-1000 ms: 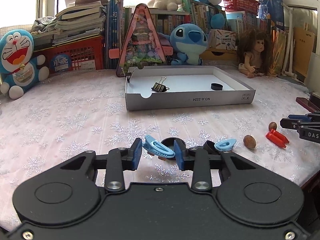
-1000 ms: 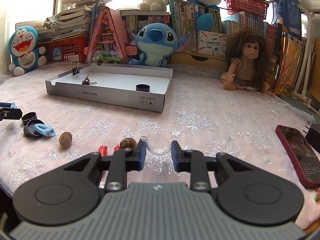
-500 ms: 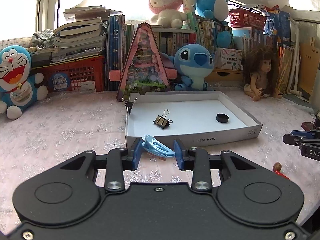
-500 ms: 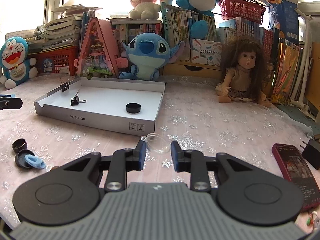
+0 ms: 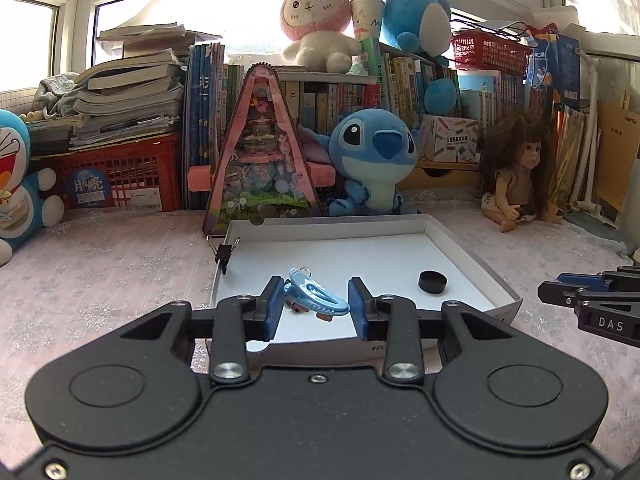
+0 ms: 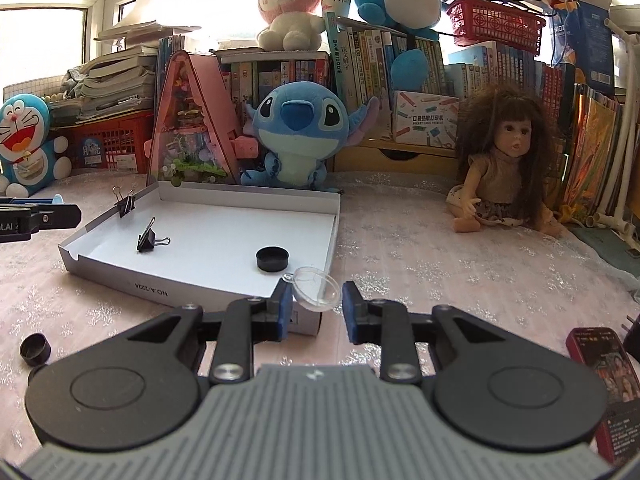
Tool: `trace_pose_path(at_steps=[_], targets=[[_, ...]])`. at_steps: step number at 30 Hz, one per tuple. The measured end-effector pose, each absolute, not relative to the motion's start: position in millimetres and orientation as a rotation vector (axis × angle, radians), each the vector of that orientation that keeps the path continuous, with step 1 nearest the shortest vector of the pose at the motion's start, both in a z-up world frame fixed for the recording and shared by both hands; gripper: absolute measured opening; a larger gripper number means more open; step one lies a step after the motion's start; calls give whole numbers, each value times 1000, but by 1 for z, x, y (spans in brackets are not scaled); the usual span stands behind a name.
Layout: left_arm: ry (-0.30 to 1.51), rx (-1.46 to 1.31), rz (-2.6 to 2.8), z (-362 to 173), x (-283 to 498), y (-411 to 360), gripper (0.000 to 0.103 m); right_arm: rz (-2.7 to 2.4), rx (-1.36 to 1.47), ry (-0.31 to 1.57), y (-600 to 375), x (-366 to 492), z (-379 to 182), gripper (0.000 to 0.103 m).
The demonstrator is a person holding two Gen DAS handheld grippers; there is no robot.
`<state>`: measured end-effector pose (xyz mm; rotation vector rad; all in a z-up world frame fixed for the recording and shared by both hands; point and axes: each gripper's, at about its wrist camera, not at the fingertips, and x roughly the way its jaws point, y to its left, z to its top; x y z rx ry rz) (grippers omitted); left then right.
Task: Organize rigid objects
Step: 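Carry the blue hair clip with the left gripper while the right gripper carries the clear lid to the tray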
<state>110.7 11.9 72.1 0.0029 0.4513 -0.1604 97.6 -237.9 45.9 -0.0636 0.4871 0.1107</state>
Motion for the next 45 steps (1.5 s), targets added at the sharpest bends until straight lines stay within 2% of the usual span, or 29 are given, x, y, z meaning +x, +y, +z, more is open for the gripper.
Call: trace_pose_path(at_steps=[20, 45], targets=[[579, 21, -116, 32, 207, -20, 33, 121, -8, 629, -210, 193, 21, 32], [633, 37, -57, 6, 239, -32, 32, 138, -27, 704, -192, 224, 6, 32]])
